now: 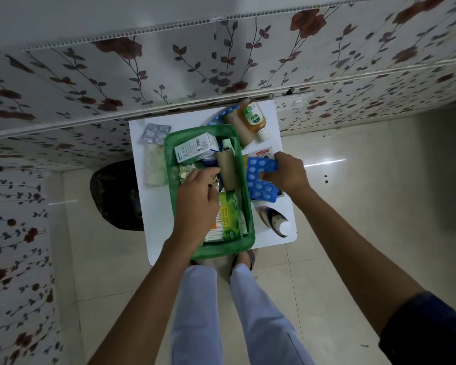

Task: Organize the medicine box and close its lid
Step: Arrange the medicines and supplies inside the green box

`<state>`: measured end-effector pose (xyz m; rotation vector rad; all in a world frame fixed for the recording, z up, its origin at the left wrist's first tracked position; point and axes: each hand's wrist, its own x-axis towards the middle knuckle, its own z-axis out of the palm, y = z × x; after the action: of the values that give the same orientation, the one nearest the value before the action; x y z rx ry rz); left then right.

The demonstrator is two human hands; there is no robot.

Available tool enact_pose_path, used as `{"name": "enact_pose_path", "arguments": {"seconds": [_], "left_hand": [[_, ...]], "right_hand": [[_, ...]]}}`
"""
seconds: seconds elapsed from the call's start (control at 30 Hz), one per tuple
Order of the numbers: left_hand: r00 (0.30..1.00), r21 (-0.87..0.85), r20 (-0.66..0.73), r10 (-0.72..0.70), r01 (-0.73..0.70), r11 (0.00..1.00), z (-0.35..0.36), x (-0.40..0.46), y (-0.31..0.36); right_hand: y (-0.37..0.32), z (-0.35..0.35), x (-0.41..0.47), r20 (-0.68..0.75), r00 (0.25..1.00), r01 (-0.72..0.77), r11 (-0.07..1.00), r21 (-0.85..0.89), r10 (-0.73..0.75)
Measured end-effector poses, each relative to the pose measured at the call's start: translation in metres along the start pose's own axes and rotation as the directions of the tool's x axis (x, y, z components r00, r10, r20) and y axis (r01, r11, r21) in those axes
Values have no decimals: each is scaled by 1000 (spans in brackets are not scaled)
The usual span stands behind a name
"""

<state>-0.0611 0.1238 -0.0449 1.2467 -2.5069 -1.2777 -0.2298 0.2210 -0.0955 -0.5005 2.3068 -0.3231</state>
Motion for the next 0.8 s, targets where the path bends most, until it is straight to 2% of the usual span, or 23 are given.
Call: {"name": "enact_pose_path", "arguments": {"seconds": [0.1,0.2,0.3,0.37,0.4,0.43,0.5,0.57,0.6,0.7,0.8], "left_hand": [[993,-271,16,-120,120,955,-5,7,14],[973,-493,97,-211,232,839,-9,10,25],[939,-642,250,-238,345,685,-17,10,34],[926,-735,318,-203,376,564,-24,7,33],[931,-760,302,-203,364,539,-28,4,29],[939,-763,255,-230,342,549,-33,1,24],[937,-683,106,-333,312,661,-45,-5,7],[924,-537,-9,-383,318,781,-55,-9,-10],[926,-466,-31,-375,319,825,-58,-10,-16],[956,-278,-29,-293,274,921,-53,-11,-24],[968,-184,54,-245,251,951,-29,-11,-18]], "right_hand": [[6,-26,-10,-105,994,-4,991,135,19],[4,-58,-33,-155,984,0,875,484,85],[-14,-76,-61,-25,999,42,758,651,-34],[-34,-73,-70,119,980,39,742,670,-159],[-44,-66,-72,175,964,38,754,656,-201],[-54,-58,-73,217,951,44,790,612,-221],[-68,-43,-70,222,945,127,894,429,-240],[-75,-34,-64,87,963,229,947,225,-253],[-76,-33,-62,-5,968,248,950,192,-252],[-75,-37,-58,-202,968,207,929,306,-149],[-76,-38,-58,-249,962,204,903,377,-114]]}}
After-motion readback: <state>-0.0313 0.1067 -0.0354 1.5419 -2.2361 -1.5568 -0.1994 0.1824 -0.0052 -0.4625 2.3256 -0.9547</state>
